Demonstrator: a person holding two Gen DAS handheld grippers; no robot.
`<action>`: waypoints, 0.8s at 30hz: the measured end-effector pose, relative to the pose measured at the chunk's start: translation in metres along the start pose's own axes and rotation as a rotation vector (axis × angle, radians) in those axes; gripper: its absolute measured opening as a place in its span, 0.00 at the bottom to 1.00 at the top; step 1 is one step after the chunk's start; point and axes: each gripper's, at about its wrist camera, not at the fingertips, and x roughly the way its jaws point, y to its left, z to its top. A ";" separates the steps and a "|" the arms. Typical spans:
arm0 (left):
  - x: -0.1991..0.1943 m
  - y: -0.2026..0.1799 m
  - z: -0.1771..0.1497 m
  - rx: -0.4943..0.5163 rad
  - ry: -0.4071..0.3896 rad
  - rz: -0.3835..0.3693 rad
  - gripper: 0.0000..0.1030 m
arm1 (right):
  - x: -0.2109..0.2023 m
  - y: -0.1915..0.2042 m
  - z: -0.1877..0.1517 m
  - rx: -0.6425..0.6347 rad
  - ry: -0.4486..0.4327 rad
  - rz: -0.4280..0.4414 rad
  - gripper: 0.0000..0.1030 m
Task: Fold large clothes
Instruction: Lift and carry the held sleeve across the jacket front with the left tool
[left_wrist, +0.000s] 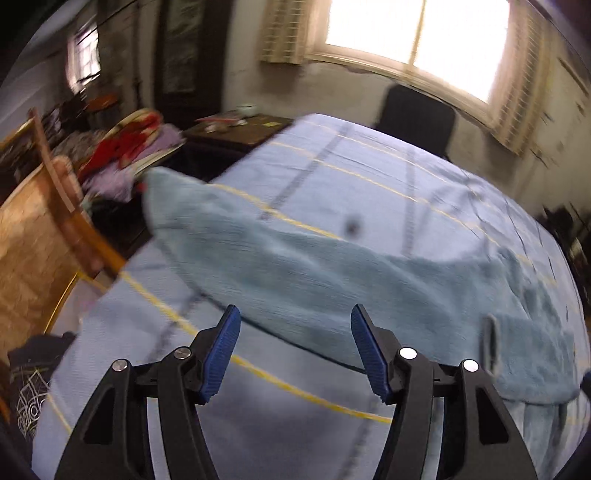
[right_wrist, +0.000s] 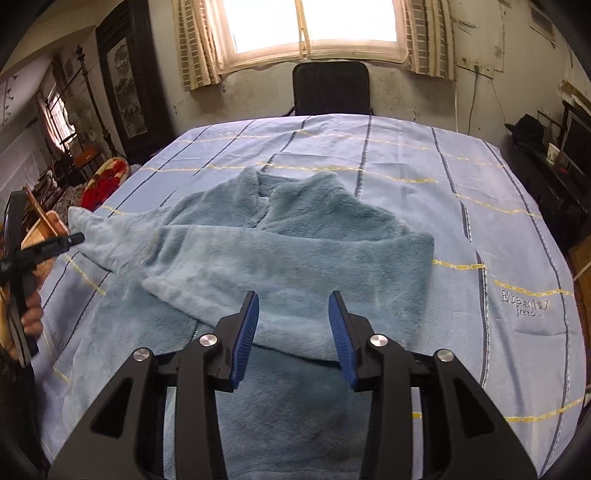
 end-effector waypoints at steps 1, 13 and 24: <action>0.000 0.017 0.005 -0.033 -0.001 0.004 0.59 | -0.004 0.005 0.000 -0.011 -0.006 0.001 0.37; 0.032 0.063 0.024 -0.126 0.085 -0.105 0.45 | -0.026 0.028 -0.005 -0.051 -0.034 -0.017 0.38; 0.057 0.065 0.019 -0.208 0.105 -0.119 0.49 | -0.003 0.011 -0.008 -0.015 -0.007 -0.003 0.38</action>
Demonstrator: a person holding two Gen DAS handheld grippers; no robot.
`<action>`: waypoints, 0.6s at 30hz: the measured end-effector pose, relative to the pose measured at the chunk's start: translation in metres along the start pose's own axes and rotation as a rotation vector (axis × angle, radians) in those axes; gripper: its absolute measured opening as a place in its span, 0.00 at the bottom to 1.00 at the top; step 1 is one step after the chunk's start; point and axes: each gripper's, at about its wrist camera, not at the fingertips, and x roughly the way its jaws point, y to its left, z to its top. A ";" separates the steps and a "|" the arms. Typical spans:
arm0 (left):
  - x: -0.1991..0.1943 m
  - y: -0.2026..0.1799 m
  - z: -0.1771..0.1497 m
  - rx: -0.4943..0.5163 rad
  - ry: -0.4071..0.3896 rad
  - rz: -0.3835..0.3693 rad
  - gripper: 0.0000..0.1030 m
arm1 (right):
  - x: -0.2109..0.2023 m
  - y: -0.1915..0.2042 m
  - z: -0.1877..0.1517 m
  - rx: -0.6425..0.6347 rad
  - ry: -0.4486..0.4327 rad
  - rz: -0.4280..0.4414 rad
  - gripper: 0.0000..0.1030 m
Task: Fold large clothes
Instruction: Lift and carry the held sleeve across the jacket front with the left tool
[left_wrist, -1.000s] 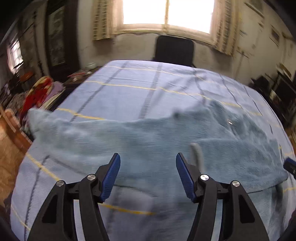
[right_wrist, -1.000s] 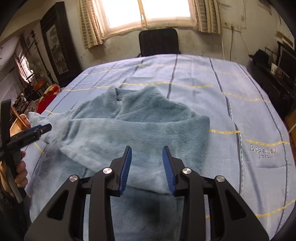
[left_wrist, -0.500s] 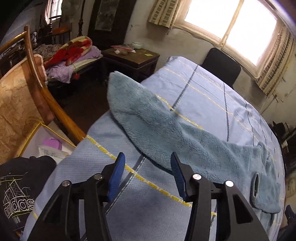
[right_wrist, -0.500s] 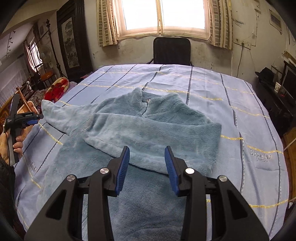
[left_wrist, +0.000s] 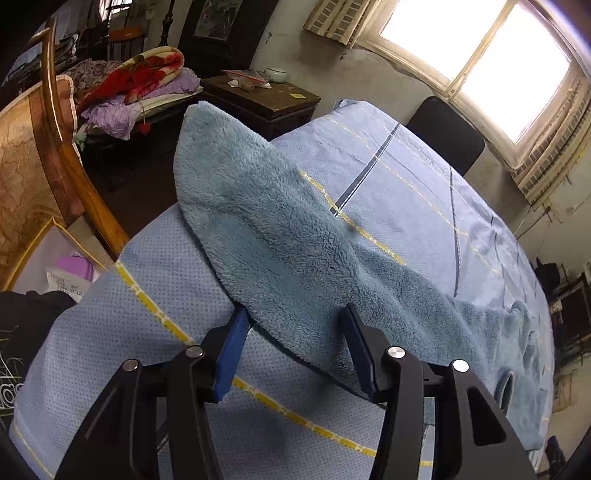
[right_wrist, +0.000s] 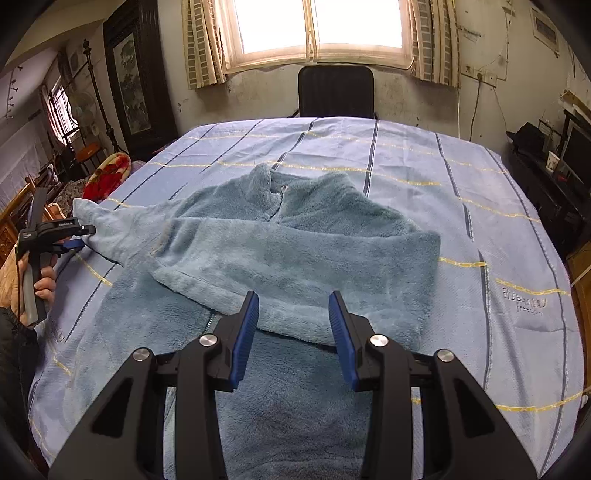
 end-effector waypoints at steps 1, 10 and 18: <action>0.000 0.000 0.001 -0.002 -0.013 -0.003 0.41 | 0.003 -0.002 -0.001 0.007 0.002 0.007 0.38; -0.032 -0.045 -0.001 0.152 -0.137 0.071 0.09 | 0.014 -0.026 -0.003 0.066 -0.018 0.037 0.38; -0.074 -0.147 -0.022 0.398 -0.230 0.093 0.09 | 0.029 -0.054 -0.013 0.159 0.003 0.108 0.38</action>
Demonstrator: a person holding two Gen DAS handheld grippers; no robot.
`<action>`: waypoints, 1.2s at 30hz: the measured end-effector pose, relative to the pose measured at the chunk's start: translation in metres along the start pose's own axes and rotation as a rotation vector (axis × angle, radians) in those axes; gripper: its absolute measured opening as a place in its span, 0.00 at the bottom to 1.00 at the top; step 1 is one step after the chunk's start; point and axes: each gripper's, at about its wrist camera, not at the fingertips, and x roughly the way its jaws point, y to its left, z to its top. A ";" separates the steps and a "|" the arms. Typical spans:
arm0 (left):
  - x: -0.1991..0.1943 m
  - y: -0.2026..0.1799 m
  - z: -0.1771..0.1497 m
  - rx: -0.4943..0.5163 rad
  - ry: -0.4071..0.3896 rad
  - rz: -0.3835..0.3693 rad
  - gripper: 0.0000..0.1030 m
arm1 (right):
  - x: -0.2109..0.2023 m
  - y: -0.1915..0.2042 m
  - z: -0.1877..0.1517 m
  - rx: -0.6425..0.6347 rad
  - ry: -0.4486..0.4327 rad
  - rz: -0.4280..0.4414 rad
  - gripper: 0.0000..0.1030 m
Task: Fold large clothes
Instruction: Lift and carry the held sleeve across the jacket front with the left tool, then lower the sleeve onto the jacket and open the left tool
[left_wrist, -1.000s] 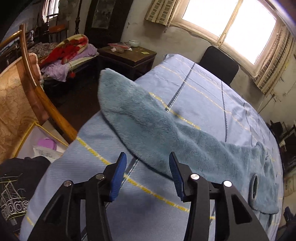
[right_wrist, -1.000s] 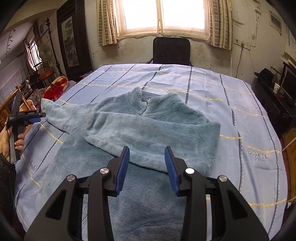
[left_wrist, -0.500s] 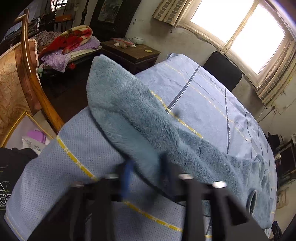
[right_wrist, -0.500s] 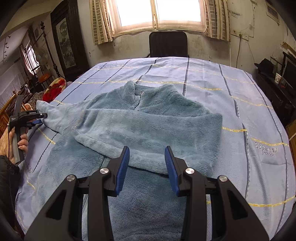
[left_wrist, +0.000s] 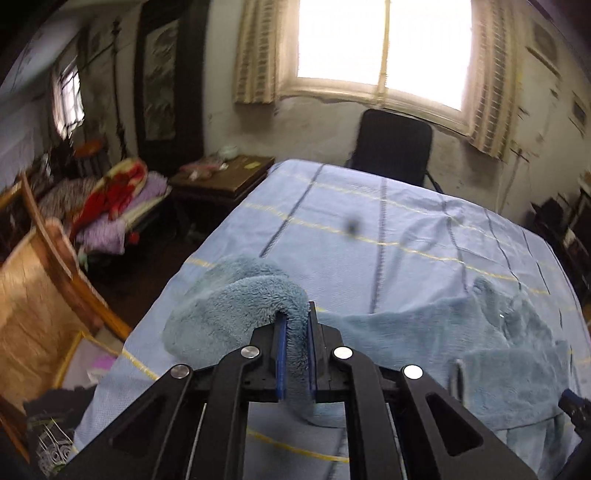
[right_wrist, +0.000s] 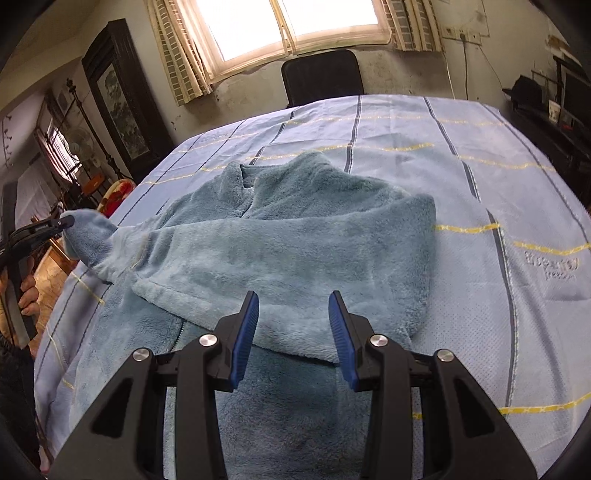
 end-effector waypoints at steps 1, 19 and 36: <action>-0.005 -0.015 0.001 0.033 -0.010 -0.005 0.09 | 0.000 -0.004 0.000 0.014 0.002 0.016 0.38; -0.014 -0.271 -0.122 0.578 0.034 -0.206 0.40 | -0.032 -0.059 0.005 0.219 -0.076 0.094 0.40; 0.024 -0.122 -0.067 0.296 0.051 0.027 0.74 | -0.028 0.057 0.019 -0.195 -0.038 0.015 0.49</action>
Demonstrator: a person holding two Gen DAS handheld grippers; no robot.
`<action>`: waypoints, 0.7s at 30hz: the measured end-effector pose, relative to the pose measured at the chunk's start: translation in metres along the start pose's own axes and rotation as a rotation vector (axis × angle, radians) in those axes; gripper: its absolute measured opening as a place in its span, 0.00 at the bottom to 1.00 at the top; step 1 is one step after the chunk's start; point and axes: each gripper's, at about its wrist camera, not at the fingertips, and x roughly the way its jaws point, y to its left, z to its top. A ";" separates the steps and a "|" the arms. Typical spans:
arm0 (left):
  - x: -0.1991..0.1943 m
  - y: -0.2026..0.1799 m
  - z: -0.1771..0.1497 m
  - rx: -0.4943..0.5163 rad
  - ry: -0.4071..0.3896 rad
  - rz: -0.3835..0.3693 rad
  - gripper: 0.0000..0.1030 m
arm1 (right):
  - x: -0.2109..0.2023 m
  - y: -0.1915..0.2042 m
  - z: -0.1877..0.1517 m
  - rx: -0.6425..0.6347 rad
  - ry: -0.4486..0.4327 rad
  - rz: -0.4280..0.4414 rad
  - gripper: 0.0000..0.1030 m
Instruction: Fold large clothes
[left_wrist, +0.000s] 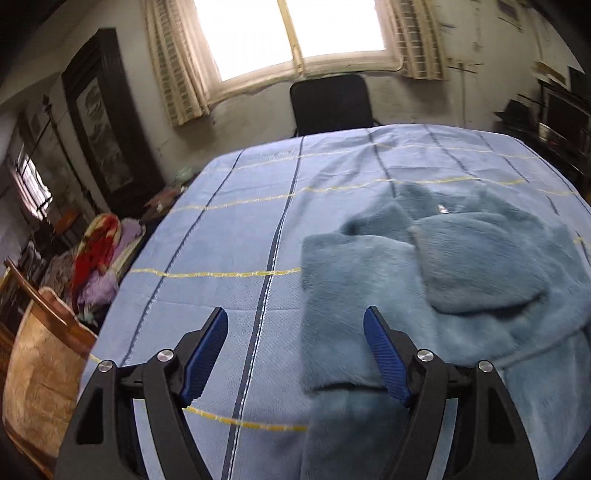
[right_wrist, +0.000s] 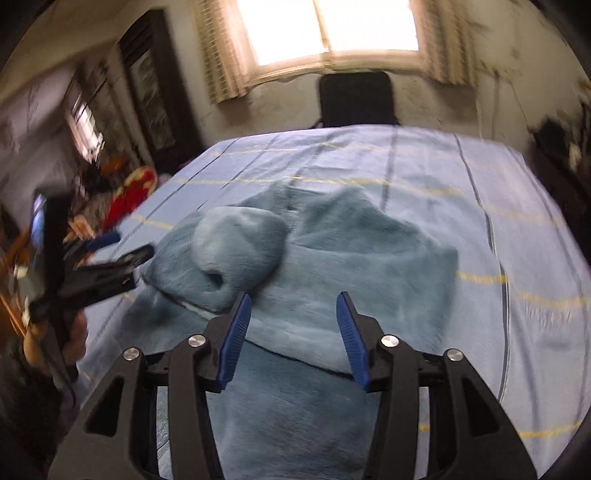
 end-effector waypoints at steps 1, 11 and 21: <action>0.007 0.003 0.000 -0.016 0.016 -0.009 0.74 | 0.001 0.022 0.006 -0.081 0.003 -0.014 0.51; 0.054 0.038 -0.022 -0.172 0.144 -0.188 0.76 | 0.064 0.127 0.021 -0.425 0.066 -0.114 0.52; 0.061 0.039 -0.021 -0.184 0.158 -0.208 0.83 | 0.118 0.099 0.016 -0.370 0.159 -0.202 0.23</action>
